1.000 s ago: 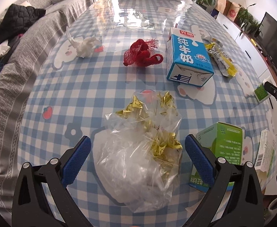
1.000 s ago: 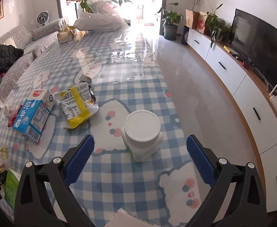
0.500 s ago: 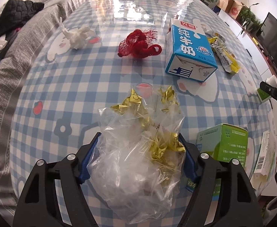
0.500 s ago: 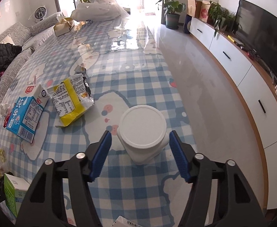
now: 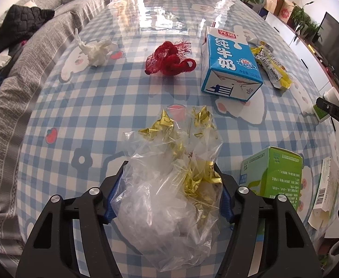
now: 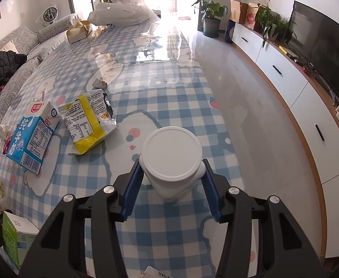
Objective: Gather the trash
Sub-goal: 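Carry the wrapper bag and white pill bottle down over the black trash bin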
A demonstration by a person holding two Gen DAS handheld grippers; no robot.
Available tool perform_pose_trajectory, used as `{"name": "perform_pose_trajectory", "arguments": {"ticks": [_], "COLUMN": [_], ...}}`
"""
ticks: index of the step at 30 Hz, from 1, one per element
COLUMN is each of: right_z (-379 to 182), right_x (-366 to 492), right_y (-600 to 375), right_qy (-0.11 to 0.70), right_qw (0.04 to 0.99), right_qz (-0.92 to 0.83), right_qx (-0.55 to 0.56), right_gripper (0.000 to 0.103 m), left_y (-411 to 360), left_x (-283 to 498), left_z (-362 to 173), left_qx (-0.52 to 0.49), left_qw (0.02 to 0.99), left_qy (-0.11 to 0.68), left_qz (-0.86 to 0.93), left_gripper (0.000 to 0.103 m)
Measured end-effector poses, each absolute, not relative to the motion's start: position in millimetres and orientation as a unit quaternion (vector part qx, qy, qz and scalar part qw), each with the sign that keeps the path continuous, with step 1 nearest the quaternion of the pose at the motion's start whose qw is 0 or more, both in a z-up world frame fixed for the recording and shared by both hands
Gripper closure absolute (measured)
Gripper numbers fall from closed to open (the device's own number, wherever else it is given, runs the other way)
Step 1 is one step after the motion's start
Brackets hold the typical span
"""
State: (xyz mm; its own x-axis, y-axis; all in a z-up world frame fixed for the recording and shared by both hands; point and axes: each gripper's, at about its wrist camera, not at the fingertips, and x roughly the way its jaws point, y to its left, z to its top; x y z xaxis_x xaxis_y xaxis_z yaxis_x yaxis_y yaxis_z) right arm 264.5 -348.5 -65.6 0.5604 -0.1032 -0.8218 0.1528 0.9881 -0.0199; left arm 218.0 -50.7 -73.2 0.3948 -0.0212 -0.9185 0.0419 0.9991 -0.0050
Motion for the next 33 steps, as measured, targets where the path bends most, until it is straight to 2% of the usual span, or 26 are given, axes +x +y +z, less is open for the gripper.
{"name": "perform_pose_trajectory", "arguments": {"ticks": [15,33], "right_z": [-40.0,10.7], "right_x": [234.1,121.9], "right_y": [-340.0,-311.7], "right_qy": [0.431,0.365], "right_qw": [0.899,0.930], "right_qz": [-0.069,-0.043], "right_qx": [0.022,0.025], "right_gripper": [0.055,0.055], "left_y": [-39.1,-26.5], "left_x": [191.4,104.0], "left_z": [-48.8,-24.0], "left_qx": [-0.010,-0.019], "left_qw": [0.855,0.879], "left_qy": [0.518,0.475], "left_qz": [-0.028,-0.029], "left_gripper": [0.039,0.039]}}
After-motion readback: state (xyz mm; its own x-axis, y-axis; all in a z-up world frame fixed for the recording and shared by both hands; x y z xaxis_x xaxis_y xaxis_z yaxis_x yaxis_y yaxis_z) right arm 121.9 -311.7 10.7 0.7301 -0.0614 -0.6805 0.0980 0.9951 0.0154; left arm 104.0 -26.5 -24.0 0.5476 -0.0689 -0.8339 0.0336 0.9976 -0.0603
